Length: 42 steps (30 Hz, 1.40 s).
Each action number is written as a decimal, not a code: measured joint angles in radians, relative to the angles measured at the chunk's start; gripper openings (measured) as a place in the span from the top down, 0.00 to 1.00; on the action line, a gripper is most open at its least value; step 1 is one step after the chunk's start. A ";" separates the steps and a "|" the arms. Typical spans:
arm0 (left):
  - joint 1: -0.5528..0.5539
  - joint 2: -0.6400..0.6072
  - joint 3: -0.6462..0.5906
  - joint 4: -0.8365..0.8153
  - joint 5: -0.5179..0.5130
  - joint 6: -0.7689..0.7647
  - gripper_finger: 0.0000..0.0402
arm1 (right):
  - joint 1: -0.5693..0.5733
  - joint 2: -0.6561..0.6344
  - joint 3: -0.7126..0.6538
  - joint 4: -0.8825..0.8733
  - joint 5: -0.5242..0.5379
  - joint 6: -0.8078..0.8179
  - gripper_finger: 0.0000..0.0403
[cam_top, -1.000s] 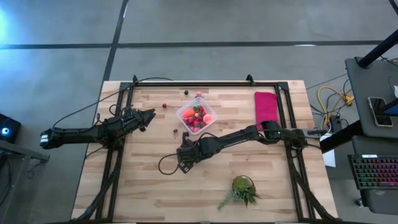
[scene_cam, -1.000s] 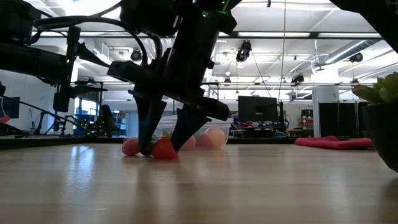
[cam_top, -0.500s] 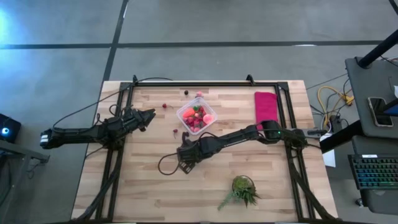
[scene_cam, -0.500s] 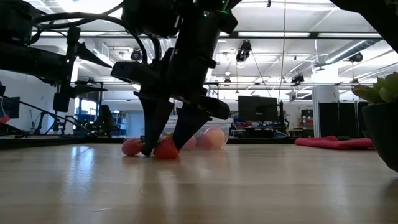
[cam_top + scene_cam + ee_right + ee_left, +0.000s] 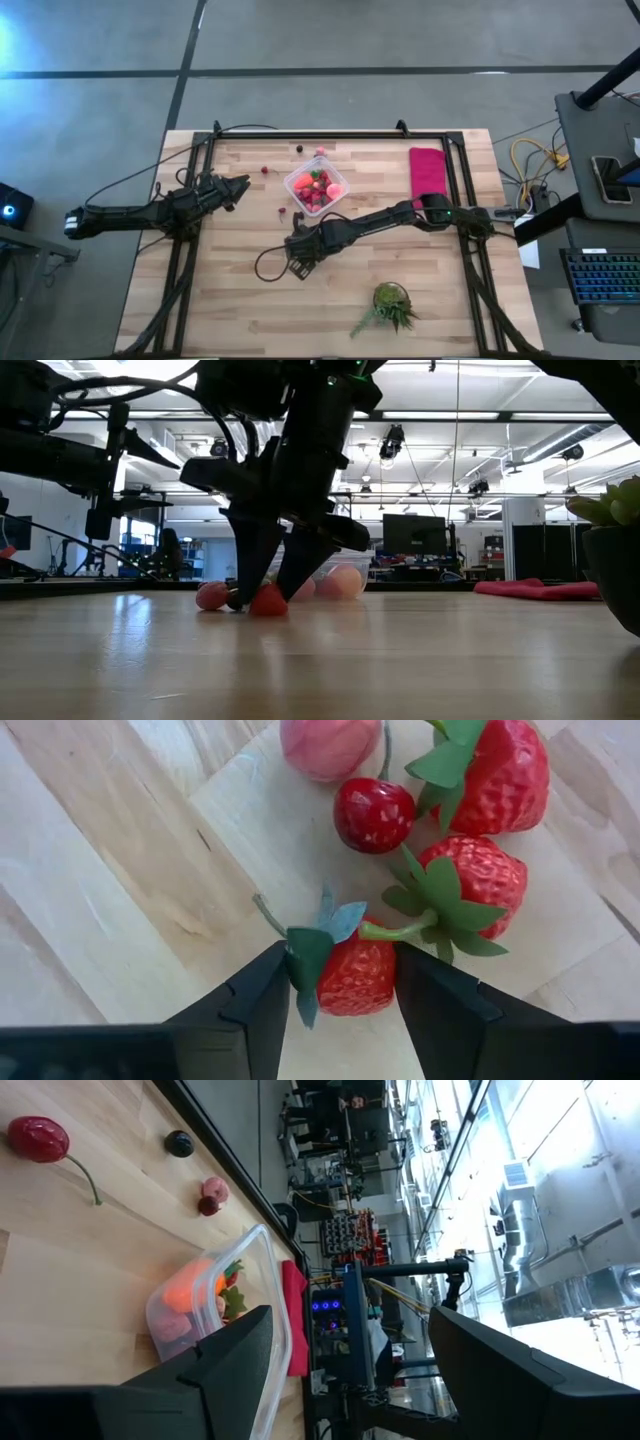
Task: Pick and placing Produce into tupperware
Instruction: Put the red strawberry into the transparent container
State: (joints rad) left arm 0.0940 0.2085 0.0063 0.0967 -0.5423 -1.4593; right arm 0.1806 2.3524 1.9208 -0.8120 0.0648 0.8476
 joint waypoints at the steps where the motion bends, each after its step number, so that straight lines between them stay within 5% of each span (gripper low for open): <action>1: 0.000 0.000 0.000 0.000 0.000 0.000 0.36 | 0.000 0.000 0.003 0.001 -0.001 -0.001 0.59; 24: 0.000 0.000 0.000 0.000 0.000 0.000 0.36 | -0.006 -0.011 0.128 -0.020 -0.001 -0.044 0.67; 33: 0.000 0.000 0.000 0.000 0.000 0.000 0.36 | -0.098 -0.013 0.392 -0.383 0.219 -0.158 0.67; 42: 0.000 0.000 0.000 0.001 0.000 0.000 0.36 | -0.290 -0.006 0.418 -0.502 0.124 -0.230 0.67</action>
State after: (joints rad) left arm 0.0944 0.2081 0.0063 0.0974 -0.5420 -1.4590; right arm -0.1091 2.3464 2.3387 -1.3143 0.1892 0.6177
